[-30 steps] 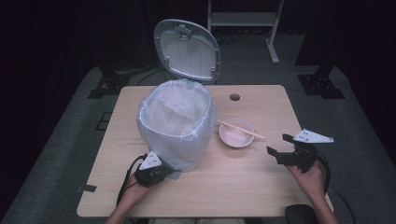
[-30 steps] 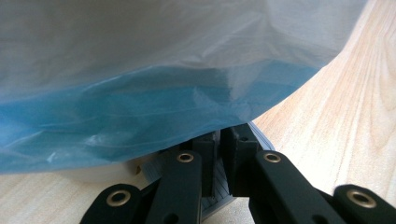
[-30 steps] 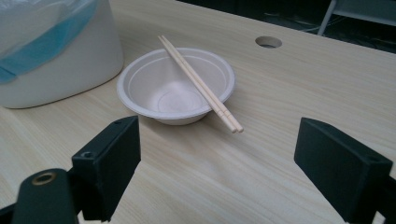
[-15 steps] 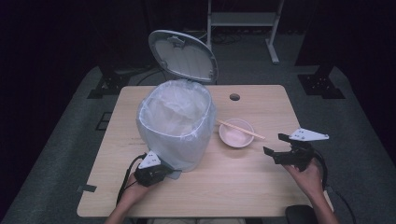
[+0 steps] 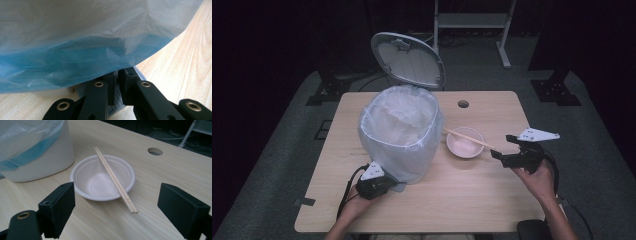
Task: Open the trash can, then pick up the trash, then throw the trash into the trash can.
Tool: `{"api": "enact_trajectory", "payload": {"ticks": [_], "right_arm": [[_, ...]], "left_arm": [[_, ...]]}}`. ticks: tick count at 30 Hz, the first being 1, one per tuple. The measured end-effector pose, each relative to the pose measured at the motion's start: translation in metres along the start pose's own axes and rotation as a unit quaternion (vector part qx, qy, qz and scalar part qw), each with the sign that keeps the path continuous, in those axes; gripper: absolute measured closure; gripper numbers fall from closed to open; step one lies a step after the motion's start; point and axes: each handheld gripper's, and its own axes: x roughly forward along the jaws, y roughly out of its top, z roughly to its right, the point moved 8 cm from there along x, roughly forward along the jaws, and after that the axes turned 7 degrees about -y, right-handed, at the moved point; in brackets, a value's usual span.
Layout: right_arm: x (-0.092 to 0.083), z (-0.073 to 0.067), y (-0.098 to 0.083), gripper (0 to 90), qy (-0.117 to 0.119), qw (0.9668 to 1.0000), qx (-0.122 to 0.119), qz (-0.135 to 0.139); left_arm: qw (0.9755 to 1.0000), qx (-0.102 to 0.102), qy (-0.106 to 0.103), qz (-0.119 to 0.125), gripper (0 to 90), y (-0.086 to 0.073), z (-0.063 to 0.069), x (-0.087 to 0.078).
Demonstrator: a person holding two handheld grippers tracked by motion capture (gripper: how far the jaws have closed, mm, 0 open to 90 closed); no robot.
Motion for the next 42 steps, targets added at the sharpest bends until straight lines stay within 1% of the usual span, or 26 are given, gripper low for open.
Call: {"api": "enact_trajectory", "payload": {"ticks": [2, 6, 7, 8, 13, 15, 18, 19, 20, 21, 22, 23, 24, 26, 29, 30, 31, 32, 34, 35, 37, 39, 42], "right_arm": [[0.003, 0.000, 0.003, 13.2, 0.007, 0.9999, -0.002, -0.010], [0.006, -0.001, 0.010, 13.2, 0.011, 0.9999, -0.008, -0.006], [0.008, -0.001, 0.010, 13.2, 0.015, 0.9997, -0.008, -0.016], [0.009, -0.001, 0.011, 13.2, 0.016, 0.9997, -0.009, -0.018], [0.013, -0.001, 0.020, 13.2, 0.020, 0.9996, -0.014, -0.014], [0.016, -0.003, 0.022, 13.2, 0.028, 0.9991, -0.014, -0.029], [0.020, -0.006, 0.029, 13.3, 0.028, 0.9991, -0.025, -0.021], [0.022, -0.008, 0.030, 13.2, 0.031, 0.9987, -0.030, -0.026], [0.025, -0.009, 0.030, 13.2, 0.036, 0.9981, -0.033, -0.039], [0.028, -0.010, 0.032, 13.2, 0.040, 0.9975, -0.035, -0.046], [0.029, -0.011, 0.034, 13.3, 0.040, 0.9976, -0.037, -0.042], [0.031, -0.012, 0.036, 13.3, 0.037, 0.9979, -0.042, -0.032], [0.032, -0.012, 0.037, 13.4, 0.037, 0.9977, -0.046, -0.034], [0.038, -0.014, 0.037, 13.3, 0.045, 0.9963, -0.051, -0.053], [0.048, -0.018, 0.041, 13.7, 0.048, 0.9955, -0.063, -0.053], [0.052, -0.019, 0.042, 13.8, 0.052, 0.9948, -0.067, -0.056], [0.057, -0.020, 0.042, 13.8, 0.057, 0.9936, -0.068, -0.069], [0.061, -0.021, 0.043, 13.9, 0.059, 0.9932, -0.068, -0.074], [0.067, -0.024, 0.047, 14.3, 0.057, 0.9938, -0.073, -0.062], [0.070, -0.025, 0.046, 14.4, 0.061, 0.9932, -0.075, -0.066], [0.075, -0.026, 0.045, 14.3, 0.065, 0.9915, -0.076, -0.084], [0.080, -0.028, 0.044, 14.3, 0.062, 0.9907, -0.084, -0.087], [0.083, -0.029, 0.044, 14.4, 0.066, 0.9900, -0.087, -0.090]], "left_arm": [[1.0000, 0.000, 0.000, 0.000, 84.5, 0.000, 0.000, 0.000], [1.0000, -0.002, 0.000, 0.000, 84.5, 0.000, 0.000, 0.000], [1.0000, -0.003, -0.001, 0.002, 84.5, 0.000, 0.000, 0.000], [1.0000, -0.002, -0.001, 0.000, 84.5, 0.000, 0.000, 0.000], [1.0000, -0.003, -0.001, -0.001, 84.5, 0.000, 0.000, 0.000], [1.0000, -0.004, -0.001, -0.001, 84.5, 0.000, 0.000, 0.000], [1.0000, -0.005, -0.003, -0.001, 84.4, 0.000, 0.000, 0.000], [1.0000, -0.004, -0.002, -0.001, 84.4, 0.000, 0.000, 0.000], [1.0000, -0.004, -0.003, -0.001, 84.4, 0.000, 0.000, 0.000], [1.0000, -0.004, -0.004, -0.002, 84.4, 0.000, -0.001, 0.000], [1.0000, -0.003, -0.005, -0.002, 84.4, 0.000, -0.001, 0.000], [1.0000, -0.003, -0.005, -0.002, 84.4, 0.000, -0.001, 0.000], [1.0000, -0.003, -0.005, -0.002, 84.4, 0.000, -0.001, 0.000], [1.0000, -0.004, -0.005, -0.001, 84.4, 0.000, -0.001, 0.000], [1.0000, -0.004, -0.006, -0.001, 84.4, 0.000, -0.001, 0.000], [1.0000, -0.004, -0.005, 0.000, 84.4, 0.000, -0.001, 0.000], [1.0000, -0.004, -0.006, -0.001, 84.4, 0.000, -0.001, 0.000], [1.0000, -0.004, -0.007, -0.001, 84.4, 0.000, -0.001, 0.000], [1.0000, -0.003, -0.007, -0.002, 84.4, 0.000, -0.001, 0.000], [1.0000, -0.003, -0.007, -0.002, 84.4, 0.000, -0.001, 0.000], [1.0000, -0.004, -0.008, -0.003, 84.4, 0.000, -0.001, 0.000], [1.0000, -0.004, -0.007, -0.001, 84.4, 0.000, -0.001, 0.000], [1.0000, -0.003, -0.007, -0.003, 84.4, 0.000, -0.001, 0.000]]}}
